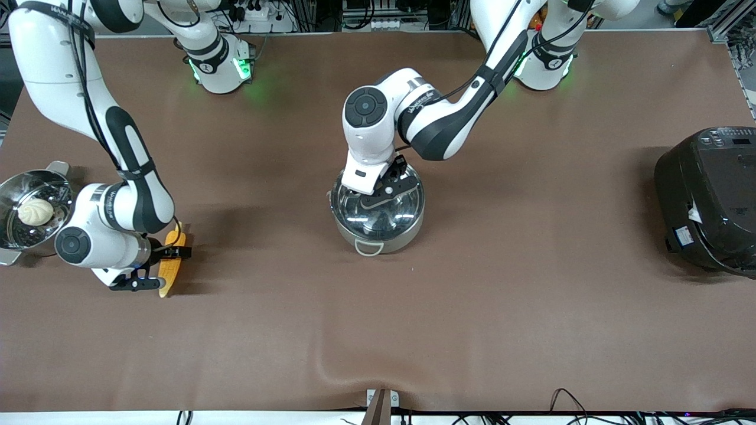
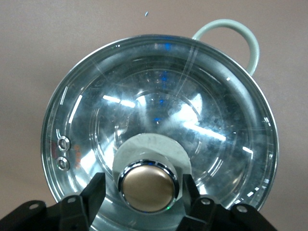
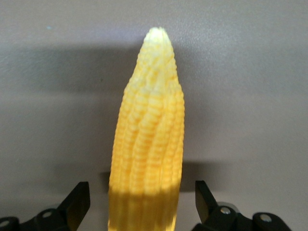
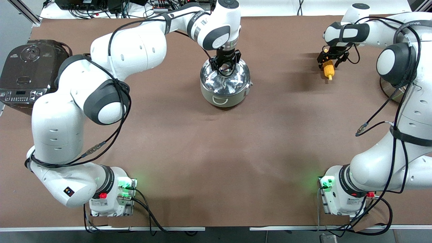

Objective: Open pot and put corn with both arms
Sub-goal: 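Lift the lid with the left gripper while the right gripper lifts the corn, then move the lid aside with the left gripper while the right gripper moves the corn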

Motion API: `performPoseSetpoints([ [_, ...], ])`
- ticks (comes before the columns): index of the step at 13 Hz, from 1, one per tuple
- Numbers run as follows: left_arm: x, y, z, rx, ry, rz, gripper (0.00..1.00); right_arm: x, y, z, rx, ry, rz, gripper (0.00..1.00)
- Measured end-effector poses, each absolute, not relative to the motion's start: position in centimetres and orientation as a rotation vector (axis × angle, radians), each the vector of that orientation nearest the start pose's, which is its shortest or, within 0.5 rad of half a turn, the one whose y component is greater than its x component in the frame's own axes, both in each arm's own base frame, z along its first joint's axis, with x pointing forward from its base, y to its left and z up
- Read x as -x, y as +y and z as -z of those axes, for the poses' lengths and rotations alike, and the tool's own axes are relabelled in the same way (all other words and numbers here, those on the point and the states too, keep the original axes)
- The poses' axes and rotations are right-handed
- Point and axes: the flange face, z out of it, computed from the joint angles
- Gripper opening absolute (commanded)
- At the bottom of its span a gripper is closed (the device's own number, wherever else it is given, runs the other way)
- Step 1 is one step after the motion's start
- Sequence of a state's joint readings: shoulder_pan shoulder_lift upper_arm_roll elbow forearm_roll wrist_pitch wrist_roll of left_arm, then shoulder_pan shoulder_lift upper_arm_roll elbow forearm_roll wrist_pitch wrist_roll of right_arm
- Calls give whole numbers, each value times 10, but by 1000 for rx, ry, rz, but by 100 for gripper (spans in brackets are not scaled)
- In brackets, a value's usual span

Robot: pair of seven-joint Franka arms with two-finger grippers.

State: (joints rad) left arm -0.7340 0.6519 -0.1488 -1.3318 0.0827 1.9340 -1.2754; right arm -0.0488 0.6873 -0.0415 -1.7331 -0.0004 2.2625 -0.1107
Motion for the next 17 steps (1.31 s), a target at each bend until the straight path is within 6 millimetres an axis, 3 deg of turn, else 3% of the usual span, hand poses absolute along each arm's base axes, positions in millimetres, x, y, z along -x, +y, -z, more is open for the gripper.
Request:
performPoseSetpoints([
  [1, -483, -541, -348, 3049, -613, -48, 37, -647, -57, -167, 3142, -44, -255, 5],
  [3, -483, -542, -350, 3053, -639, -41, 7, -650, -57, -172, 3143, -42, -246, 0],
  [4, -484, -542, -350, 3053, -640, -40, 0, -651, -58, -173, 3143, -40, -247, 0],
  [7, -485, -541, -352, 3055, -649, -37, 0, -647, -56, -176, 3127, -42, -329, 0],
  [9, -494, -533, -373, 3060, -684, -19, 0, -648, -48, -187, 3112, -58, -370, 0],
  [11, -515, -498, -426, 3057, -750, 22, 0, -650, -35, -205, 3094, -85, -409, 0],
  [14, -545, -412, -507, 3040, -716, 37, 0, -652, -4, -246, 3055, -155, -480, 0],
  [15, -550, -385, -524, 3035, -700, 35, 0, -652, 16, -267, 3035, -200, -502, 0],
  [17, -556, -335, -540, 3031, -634, 27, 0, -649, 80, -317, 3006, -276, -546, 0],
])
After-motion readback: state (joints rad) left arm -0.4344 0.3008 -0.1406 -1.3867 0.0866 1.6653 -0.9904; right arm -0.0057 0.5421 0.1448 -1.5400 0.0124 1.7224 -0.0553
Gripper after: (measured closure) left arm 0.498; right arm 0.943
